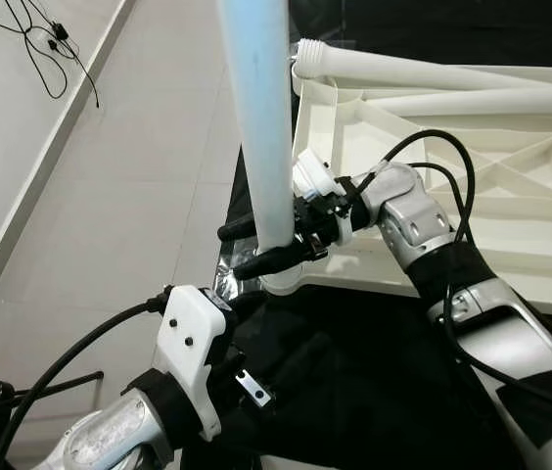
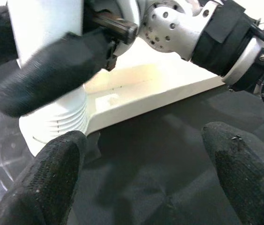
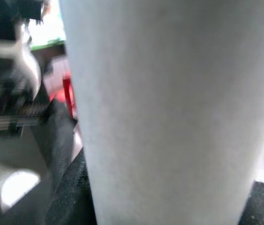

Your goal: Building children table

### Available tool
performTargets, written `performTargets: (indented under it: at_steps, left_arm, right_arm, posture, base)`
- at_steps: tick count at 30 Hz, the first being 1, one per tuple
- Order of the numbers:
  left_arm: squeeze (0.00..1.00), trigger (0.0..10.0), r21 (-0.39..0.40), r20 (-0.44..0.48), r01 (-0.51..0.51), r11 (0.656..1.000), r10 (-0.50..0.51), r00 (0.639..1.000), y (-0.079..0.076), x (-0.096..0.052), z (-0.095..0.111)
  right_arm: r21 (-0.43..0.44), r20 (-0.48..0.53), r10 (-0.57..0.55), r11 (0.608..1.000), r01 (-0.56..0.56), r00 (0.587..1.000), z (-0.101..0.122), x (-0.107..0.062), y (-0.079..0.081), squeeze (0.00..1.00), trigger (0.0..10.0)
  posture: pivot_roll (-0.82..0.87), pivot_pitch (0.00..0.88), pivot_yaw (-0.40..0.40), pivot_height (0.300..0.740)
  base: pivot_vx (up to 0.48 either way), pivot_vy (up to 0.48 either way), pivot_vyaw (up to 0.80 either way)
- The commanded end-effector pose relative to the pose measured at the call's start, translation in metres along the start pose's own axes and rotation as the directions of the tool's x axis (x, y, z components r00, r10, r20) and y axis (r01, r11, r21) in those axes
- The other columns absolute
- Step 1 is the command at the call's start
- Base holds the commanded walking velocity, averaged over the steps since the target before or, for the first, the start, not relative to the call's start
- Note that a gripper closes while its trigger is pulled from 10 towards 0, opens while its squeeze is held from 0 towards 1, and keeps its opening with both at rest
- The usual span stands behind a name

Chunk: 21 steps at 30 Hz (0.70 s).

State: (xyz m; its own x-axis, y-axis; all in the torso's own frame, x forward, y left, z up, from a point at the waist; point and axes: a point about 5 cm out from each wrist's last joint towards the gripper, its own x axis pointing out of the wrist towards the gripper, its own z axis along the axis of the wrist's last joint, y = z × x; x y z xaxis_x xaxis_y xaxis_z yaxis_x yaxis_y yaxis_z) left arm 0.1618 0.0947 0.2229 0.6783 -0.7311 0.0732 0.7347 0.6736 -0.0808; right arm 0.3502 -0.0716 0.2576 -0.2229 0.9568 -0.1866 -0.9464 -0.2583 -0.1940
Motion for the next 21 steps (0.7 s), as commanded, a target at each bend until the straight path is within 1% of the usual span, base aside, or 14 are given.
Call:
performTargets:
  at_steps: [1, 2, 4, 10, 11, 12, 13, 14, 16, 18, 20, 21]
  left_arm:
    - [0.0, 10.0, -0.009, -0.007, 0.002, 1.0, -0.002, 1.0, -0.003, -0.001, -0.001]
    - [0.0, 10.0, -0.009, -0.007, 0.001, 1.0, -0.001, 1.0, -0.003, -0.001, -0.001]
    - [0.0, 10.0, -0.009, -0.006, 0.001, 1.0, -0.001, 1.0, -0.003, -0.001, -0.001]
    - [0.0, 10.0, -0.006, -0.006, -0.001, 1.0, 0.001, 1.0, -0.003, 0.0, -0.001]
    - [0.0, 10.0, -0.003, -0.005, -0.003, 1.0, 0.003, 1.0, -0.002, 0.0, 0.0]
    - [0.0, 10.0, -0.003, -0.005, -0.003, 1.0, 0.003, 1.0, -0.002, 0.0, 0.0]
    - [0.0, 10.0, -0.001, -0.005, -0.002, 1.0, 0.002, 1.0, -0.002, 0.0, 0.0]
    - [0.0, 10.0, -0.001, -0.005, -0.002, 1.0, 0.002, 1.0, -0.002, 0.0, 0.0]
    - [0.0, 10.0, 0.002, -0.006, 0.002, 1.0, -0.002, 1.0, -0.002, 0.0, 0.0]
    - [0.0, 10.0, 0.003, -0.007, 0.003, 1.0, -0.003, 1.0, -0.002, 0.0, -0.001]
    - [0.0, 10.0, 0.006, -0.008, 0.007, 1.0, -0.007, 1.0, -0.001, 0.0, -0.001]
    - [0.0, 10.0, 0.007, -0.008, 0.008, 1.0, -0.008, 1.0, -0.001, 0.0, 0.0]
  right_arm:
    - [0.204, -0.059, -0.067, 0.976, 0.078, 0.996, -0.046, -0.006, 0.008, 0.0, 10.0]
    - [0.214, -0.046, -0.098, 0.971, 0.105, 0.994, -0.047, -0.006, 0.007, 0.0, 10.0]
    - [0.215, -0.039, -0.118, 0.969, 0.123, 0.992, -0.05, -0.005, 0.007, 0.0, 10.0]
    - [0.201, -0.037, -0.14, 0.969, 0.145, 0.989, -0.057, -0.006, 0.013, 0.0, 10.0]
    - [0.176, -0.013, -0.145, 0.974, 0.145, 0.989, -0.059, -0.007, 0.017, 0.0, 10.0]
    - [0.176, -0.013, -0.145, 0.974, 0.145, 0.989, -0.059, -0.007, 0.017, 0.0, 10.0]
    - [0.135, 0.01, -0.13, 0.983, 0.127, 0.991, -0.059, -0.009, 0.023, 0.0, 10.0]
    - [0.135, 0.01, -0.13, 0.983, 0.127, 0.991, -0.059, -0.009, 0.023, 0.0, 10.0]
    - [0.079, 0.034, -0.123, 0.99, 0.12, 0.992, -0.059, -0.01, 0.029, 0.0, 10.0]
    - [0.069, 0.039, -0.129, 0.99, 0.126, 0.991, -0.059, -0.011, 0.03, 0.0, 10.0]
    - [-0.036, -0.068, -0.1, 0.995, 0.098, 0.993, -0.064, -0.011, 0.038, 0.0, 10.0]
    - [-0.065, -0.112, -0.072, 0.996, 0.065, 0.991, -0.066, -0.011, 0.043, 0.0, 10.0]
  posture:
    - [0.11, 0.402, 0.091, 0.74]
    - [0.11, 0.404, 0.091, 0.74]
    - [0.11, 0.405, 0.09, 0.74]
    - [0.11, 0.406, 0.089, 0.74]
    - [0.1, 0.406, 0.09, 0.74]
    - [0.1, 0.406, 0.09, 0.74]
    - [0.1, 0.406, 0.092, 0.74]
    - [0.1, 0.406, 0.092, 0.74]
    - [0.1, 0.406, 0.092, 0.74]
    - [0.1, 0.406, 0.092, 0.74]
    - [0.09, 0.404, 0.101, 0.74]
    - [0.09, 0.403, 0.102, 0.74]
  base:
    - [0.0, 0.0, 0.0]
    - [0.0, 0.0, 0.0]
    - [0.0, 0.0, 0.0]
    - [0.0, 0.0, 0.0]
    - [0.0, 0.0, 0.0]
    - [0.0, 0.0, 0.0]
    - [0.0, 0.0, 0.0]
    - [0.0, 0.0, 0.0]
    - [0.0, 0.0, 0.0]
    - [0.0, 0.0, 0.0]
    - [0.0, 0.0, 0.0]
    - [0.0, 0.0, 0.0]
